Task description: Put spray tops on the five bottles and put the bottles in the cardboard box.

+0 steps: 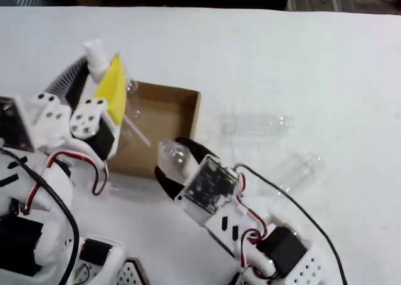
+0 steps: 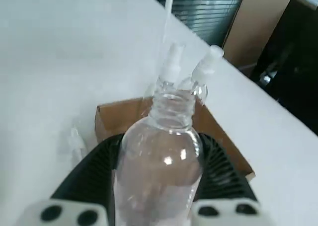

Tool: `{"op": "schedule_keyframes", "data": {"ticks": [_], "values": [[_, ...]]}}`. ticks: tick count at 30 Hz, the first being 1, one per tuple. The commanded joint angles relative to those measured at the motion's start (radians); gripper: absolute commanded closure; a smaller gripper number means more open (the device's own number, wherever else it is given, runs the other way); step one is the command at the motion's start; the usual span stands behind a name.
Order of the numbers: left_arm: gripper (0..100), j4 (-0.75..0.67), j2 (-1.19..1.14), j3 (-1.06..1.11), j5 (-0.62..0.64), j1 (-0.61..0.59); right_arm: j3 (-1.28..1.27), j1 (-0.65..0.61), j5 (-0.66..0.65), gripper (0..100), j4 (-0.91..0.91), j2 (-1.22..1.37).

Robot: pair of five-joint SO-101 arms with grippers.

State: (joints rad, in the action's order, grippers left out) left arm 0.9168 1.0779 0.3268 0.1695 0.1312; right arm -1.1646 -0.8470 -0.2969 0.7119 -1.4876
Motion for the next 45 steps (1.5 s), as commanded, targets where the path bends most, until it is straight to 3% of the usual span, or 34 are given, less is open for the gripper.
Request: {"op": "schedule_keyframes", "data": {"ticks": [1,6,13,19,26,40,45], "values": [[98,-0.114,0.005,-0.009,-0.008,-0.010,-0.101,-0.015,0.055,98.2,-0.163,-0.127],[98,-0.146,0.008,-0.015,-0.014,0.001,-0.242,-0.016,0.196,98.2,-0.206,-0.265],[98,-0.114,0.010,-0.014,-0.017,0.024,-0.292,-0.054,0.206,98.2,-0.206,-0.295],[98,0.035,0.012,-0.078,-0.195,0.173,-0.324,-0.145,0.199,98.2,-0.208,-0.295],[98,0.129,0.012,-0.110,-0.190,0.193,-0.325,-0.145,0.201,98.2,-0.209,-0.295],[98,0.133,0.013,-0.081,-0.141,0.203,-0.325,-0.147,0.201,98.2,-0.209,-0.295],[98,0.130,0.105,0.032,-0.121,0.222,-0.325,-0.148,0.203,98.2,-0.209,-0.295]]}}
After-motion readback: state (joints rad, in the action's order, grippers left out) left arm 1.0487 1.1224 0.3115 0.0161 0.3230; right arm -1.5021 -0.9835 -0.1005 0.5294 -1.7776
